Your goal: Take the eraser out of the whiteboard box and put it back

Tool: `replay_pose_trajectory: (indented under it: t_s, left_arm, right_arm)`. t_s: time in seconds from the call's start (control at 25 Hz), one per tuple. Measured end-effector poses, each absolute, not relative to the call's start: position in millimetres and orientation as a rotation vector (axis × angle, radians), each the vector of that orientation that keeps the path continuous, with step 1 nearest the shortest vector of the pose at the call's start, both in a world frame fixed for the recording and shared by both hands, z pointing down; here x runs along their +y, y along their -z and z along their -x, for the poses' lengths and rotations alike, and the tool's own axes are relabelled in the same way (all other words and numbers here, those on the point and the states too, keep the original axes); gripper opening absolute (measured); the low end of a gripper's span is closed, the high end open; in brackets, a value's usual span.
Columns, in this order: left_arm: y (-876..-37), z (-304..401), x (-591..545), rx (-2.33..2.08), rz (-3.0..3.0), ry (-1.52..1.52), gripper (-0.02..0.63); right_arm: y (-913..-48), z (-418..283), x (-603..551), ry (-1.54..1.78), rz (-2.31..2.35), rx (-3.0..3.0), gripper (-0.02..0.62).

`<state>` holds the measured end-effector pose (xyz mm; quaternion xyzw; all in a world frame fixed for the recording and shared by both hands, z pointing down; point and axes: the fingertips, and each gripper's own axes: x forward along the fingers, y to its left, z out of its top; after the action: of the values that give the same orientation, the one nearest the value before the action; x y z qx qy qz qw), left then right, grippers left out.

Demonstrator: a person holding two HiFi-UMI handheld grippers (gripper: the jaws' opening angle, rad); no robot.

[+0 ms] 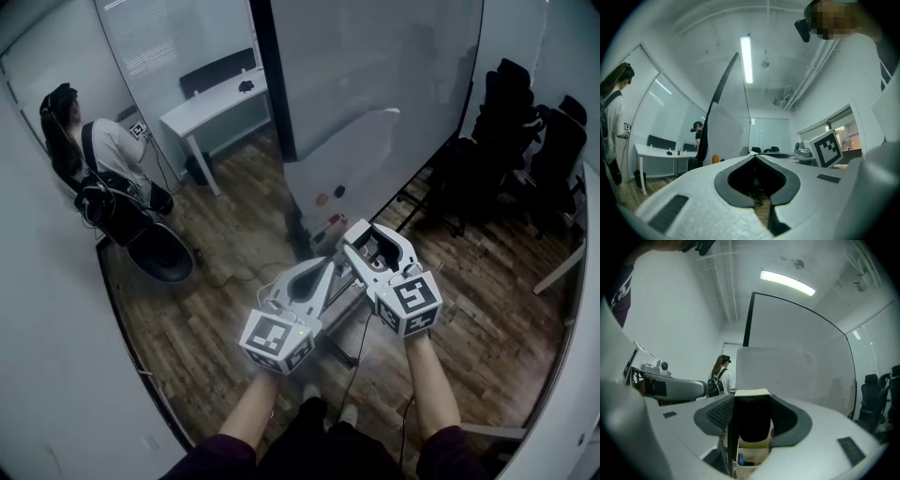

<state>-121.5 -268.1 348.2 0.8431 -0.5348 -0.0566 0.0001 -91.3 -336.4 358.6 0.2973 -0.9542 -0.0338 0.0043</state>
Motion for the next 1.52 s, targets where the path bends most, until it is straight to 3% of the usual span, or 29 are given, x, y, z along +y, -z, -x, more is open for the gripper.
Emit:
replay_pose_trajectory:
  t_s: [0.68, 1.52]
  left_arm:
    - [-313, 87, -208, -1.653, -2.737, 0.256, 0.005]
    - [-330, 90, -216, -1.651, -2.72, 0.236, 0.005]
  right_arm:
    - [-301, 25, -254, 0.188, -1.121, -3.161, 0.23]
    - [-317, 20, -265, 0.143, -1.132, -3.151, 0.23]
